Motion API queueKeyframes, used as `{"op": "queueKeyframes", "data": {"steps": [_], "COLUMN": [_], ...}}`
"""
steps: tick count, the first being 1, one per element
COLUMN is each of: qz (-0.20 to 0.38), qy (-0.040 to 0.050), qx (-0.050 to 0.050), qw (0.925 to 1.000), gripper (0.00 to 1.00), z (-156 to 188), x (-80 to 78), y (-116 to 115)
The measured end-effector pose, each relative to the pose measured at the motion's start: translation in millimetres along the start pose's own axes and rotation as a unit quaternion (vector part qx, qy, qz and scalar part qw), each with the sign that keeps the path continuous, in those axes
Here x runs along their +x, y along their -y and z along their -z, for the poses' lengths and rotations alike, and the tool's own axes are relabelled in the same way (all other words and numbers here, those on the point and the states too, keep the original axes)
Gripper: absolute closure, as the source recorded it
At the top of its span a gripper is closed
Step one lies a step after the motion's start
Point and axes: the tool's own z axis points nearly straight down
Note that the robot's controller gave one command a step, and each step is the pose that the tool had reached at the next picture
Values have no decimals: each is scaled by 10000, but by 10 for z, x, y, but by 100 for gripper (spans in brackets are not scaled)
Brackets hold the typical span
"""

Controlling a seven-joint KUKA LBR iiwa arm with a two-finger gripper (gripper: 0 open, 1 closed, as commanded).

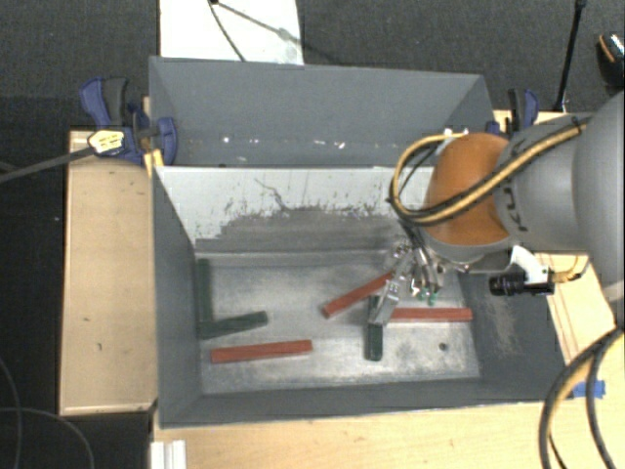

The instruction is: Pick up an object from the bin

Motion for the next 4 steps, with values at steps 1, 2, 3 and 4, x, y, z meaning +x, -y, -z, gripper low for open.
{"op": "queueKeyframes", "data": {"steps": [1,2,3,4], "qz": [-9,-14,-617,-1145], "qy": [38,14,-18,-2], "qx": [-11,-1,3,-19], "qw": [10000,10000,9981,9934], "gripper": [100,0,0,0], "z": [28,6,-4,123], "x": [-24,-7,481,642], "y": [-4,2,-173,-1060]}}
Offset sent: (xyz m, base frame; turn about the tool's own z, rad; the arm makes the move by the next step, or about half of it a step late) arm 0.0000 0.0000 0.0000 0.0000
